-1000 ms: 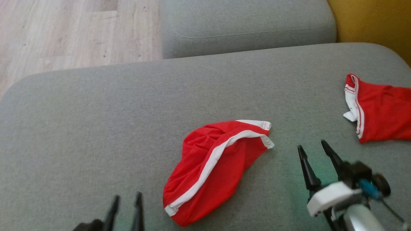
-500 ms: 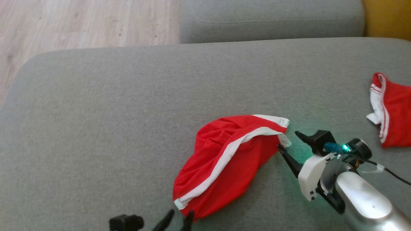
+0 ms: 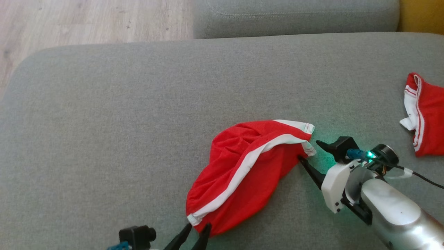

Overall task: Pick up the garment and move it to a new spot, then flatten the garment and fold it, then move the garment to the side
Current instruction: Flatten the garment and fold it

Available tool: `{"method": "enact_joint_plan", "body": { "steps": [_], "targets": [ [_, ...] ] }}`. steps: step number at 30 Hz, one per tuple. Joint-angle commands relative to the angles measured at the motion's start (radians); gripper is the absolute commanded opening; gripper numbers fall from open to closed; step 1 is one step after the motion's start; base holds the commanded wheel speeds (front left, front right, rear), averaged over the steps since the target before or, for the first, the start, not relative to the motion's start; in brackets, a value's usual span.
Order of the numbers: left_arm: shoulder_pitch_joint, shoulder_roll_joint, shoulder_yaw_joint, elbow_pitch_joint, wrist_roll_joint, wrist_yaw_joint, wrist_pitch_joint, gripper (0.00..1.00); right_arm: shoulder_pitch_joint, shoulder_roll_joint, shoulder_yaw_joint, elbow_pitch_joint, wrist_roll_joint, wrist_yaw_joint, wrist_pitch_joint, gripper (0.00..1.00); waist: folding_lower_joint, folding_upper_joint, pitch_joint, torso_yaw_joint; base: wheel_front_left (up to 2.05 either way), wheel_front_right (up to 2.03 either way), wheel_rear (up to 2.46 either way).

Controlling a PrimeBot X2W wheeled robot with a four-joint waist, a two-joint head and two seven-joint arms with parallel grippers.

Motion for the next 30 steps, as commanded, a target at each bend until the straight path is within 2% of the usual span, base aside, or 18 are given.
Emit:
{"method": "enact_joint_plan", "body": {
  "steps": [1, 18, 22, 29, 30],
  "targets": [
    [-0.041, -0.013, 0.023, -0.022, -0.005, -0.004, -0.013, 1.00, -0.036, -0.010, 0.014, -0.013, 0.012, 0.007, -0.017, 1.00, 0.0000, 0.0000, 0.003, -0.002, 0.00, 0.00, 0.00],
    [-0.090, -0.019, 0.019, 0.038, -0.138, -0.008, -0.027, 1.00, -0.099, -0.001, 0.148, 0.036, 0.091, 0.007, -0.062, 1.00, 0.0000, 0.0000, 0.016, -0.017, 0.00, 0.00, 0.00],
    [-0.103, -0.017, 0.010, 0.050, -0.141, -0.011, -0.029, 0.92, -0.116, 0.002, 0.174, 0.052, 0.101, 0.007, -0.069, 1.00, 0.0000, 0.0000, 0.025, -0.015, 0.00, 0.00, 0.00],
    [-0.123, -0.017, -0.001, 0.065, -0.151, -0.014, -0.032, 0.89, -0.138, 0.014, 0.215, 0.069, 0.125, 0.007, -0.079, 1.00, 0.0000, 0.0000, 0.034, -0.010, 0.00, 0.00, 0.00],
    [-0.126, -0.016, -0.004, 0.068, -0.152, -0.015, -0.032, 0.80, -0.140, 0.015, 0.221, 0.071, 0.130, 0.007, -0.081, 1.00, 0.0000, 0.0000, 0.035, -0.008, 0.00, 0.00, 0.00]
  ]
}}
